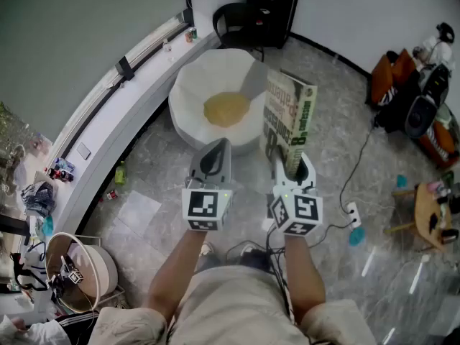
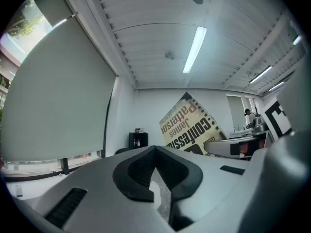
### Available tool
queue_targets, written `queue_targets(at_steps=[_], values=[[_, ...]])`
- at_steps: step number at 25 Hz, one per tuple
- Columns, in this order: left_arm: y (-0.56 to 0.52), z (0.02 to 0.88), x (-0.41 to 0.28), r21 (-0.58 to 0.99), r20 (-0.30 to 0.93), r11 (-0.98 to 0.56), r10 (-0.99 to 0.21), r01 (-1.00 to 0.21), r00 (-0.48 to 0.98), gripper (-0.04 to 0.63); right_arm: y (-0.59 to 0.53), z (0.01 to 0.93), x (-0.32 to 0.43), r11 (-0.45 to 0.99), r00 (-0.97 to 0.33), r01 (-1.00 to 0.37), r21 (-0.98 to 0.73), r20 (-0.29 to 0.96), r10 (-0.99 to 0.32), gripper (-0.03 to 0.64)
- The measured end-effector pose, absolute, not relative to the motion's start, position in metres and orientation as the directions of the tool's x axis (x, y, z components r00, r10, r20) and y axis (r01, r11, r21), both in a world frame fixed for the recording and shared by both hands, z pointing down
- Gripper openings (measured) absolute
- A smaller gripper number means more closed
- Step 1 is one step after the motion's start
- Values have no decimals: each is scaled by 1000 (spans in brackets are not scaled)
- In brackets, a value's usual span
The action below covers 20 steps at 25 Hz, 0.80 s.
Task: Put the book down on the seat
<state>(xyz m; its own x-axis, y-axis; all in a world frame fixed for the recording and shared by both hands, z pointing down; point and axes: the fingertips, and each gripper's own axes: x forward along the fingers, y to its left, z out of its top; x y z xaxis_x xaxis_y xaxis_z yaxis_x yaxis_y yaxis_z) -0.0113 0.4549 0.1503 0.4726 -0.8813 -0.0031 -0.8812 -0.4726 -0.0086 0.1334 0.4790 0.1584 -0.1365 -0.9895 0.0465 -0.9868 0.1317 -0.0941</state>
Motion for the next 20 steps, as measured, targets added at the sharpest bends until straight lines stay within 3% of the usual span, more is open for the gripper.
queue_targets(at_steps=[20], values=[[458, 151, 22, -79, -3, -431, -901, -899, 433, 5, 476, 157, 160, 187, -189, -978, -97, 9, -982, 161]])
